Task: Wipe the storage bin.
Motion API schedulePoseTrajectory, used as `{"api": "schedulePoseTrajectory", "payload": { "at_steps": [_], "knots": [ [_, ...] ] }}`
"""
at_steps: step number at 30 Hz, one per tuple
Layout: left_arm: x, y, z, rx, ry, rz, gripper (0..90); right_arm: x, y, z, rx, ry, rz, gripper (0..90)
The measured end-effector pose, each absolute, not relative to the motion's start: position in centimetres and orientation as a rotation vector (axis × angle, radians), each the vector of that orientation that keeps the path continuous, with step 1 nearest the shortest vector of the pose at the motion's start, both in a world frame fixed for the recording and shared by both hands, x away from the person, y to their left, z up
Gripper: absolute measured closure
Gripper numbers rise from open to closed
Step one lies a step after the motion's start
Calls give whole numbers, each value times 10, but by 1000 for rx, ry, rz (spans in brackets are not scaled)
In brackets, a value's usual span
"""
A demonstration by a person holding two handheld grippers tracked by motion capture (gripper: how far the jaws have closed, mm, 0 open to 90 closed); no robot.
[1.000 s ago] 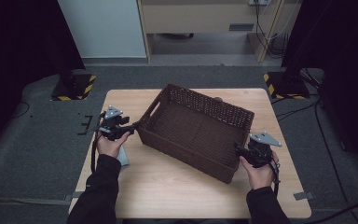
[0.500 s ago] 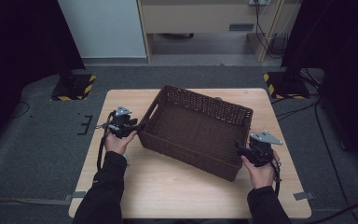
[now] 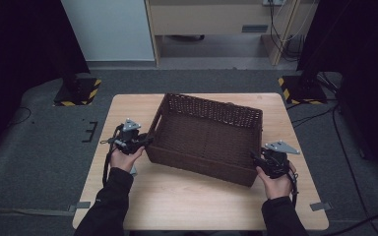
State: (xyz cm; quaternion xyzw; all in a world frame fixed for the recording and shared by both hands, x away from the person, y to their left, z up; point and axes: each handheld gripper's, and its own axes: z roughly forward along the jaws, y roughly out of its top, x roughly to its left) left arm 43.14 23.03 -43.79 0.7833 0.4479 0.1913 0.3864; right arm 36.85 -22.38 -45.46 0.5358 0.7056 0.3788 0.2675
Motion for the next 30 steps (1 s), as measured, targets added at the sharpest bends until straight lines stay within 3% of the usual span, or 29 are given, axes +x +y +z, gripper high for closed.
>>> {"api": "schedulePoseTrajectory", "payload": {
  "at_steps": [7,12,20,23,30],
  "knots": [
    [440,235,-444,1954,1139,411,647,376,-226,-453,1422,1932,1014,600],
    [433,231,-444,1988,1153,435,673,372,-228,-445,1407,1897,1058,495],
    [409,227,-444,1984,1154,444,653,372,-224,-446,1427,1907,1020,492],
    [399,225,-445,1966,1166,441,641,374,-224,-452,1445,1918,992,511],
    [391,223,-445,1960,1166,452,605,379,-225,-457,1468,1923,975,647]
  ]
}}
